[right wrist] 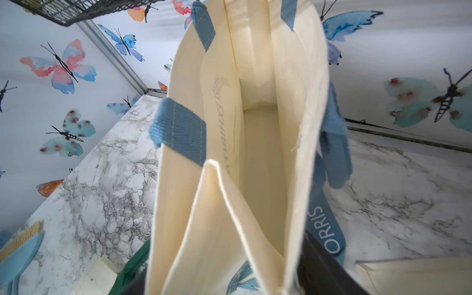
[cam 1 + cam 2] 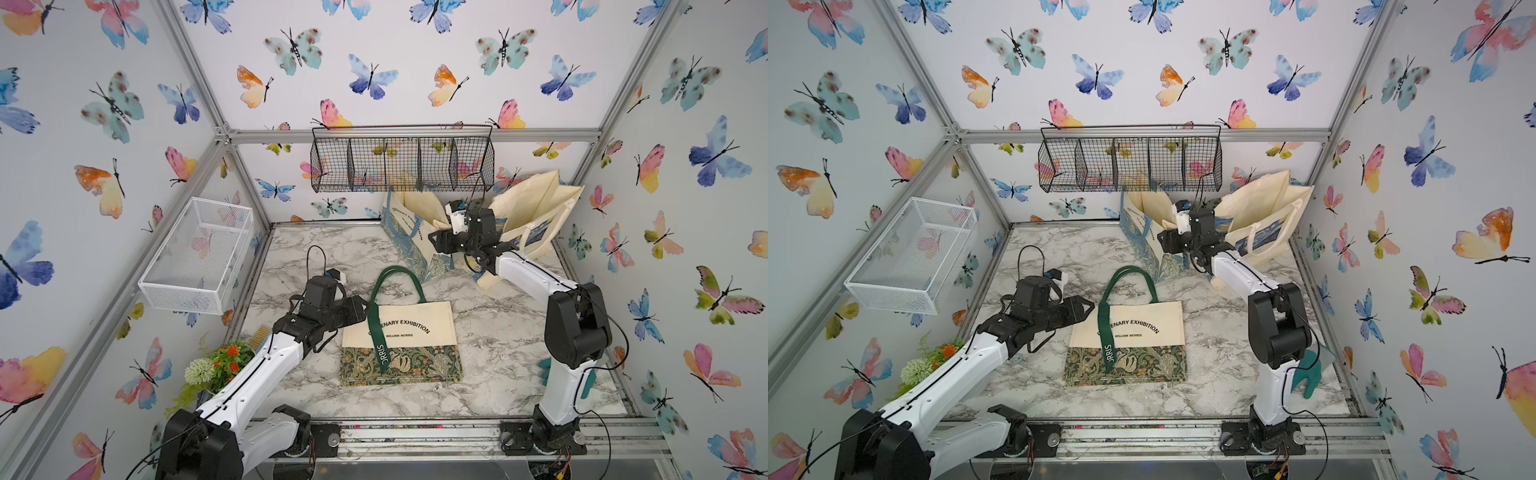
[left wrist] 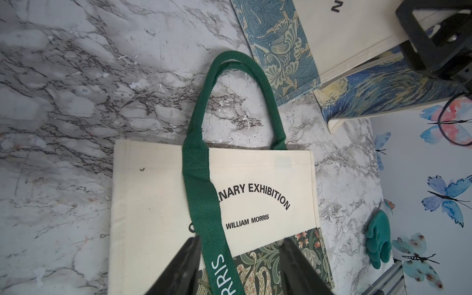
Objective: Put away the canvas bag
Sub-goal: Pick up the canvas bag from the center of the board.
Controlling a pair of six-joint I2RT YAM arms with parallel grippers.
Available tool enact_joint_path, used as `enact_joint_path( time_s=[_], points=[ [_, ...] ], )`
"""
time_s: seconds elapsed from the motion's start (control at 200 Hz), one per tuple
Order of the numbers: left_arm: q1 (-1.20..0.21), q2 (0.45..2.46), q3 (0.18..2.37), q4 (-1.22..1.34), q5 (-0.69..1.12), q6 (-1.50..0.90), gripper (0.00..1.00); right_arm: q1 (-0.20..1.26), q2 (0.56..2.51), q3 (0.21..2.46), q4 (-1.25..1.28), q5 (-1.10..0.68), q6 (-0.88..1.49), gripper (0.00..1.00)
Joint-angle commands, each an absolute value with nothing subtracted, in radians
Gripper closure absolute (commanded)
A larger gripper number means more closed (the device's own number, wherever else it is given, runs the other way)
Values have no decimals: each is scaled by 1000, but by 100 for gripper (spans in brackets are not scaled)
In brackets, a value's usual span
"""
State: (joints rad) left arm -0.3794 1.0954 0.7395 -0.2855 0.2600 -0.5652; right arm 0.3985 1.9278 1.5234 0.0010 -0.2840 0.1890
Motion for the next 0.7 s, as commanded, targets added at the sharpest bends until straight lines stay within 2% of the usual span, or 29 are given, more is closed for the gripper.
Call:
enact_joint_path(
  time_s=[0.0,0.33,0.445,0.691],
  points=[
    [-374,1098,723,-263,278,-560,46,405,1971,1570,-60,-289,186,35],
    [-372,1095,724,-269,275,-558,46,423,1988,1513,-7,-241,203,37],
    [-371,1102,732,-272,277,-554,46,423,1984,1504,11,-237,208,55],
    [-369,1114,747,-276,282,-551,46,423,1990,1529,8,-219,206,82]
  ],
)
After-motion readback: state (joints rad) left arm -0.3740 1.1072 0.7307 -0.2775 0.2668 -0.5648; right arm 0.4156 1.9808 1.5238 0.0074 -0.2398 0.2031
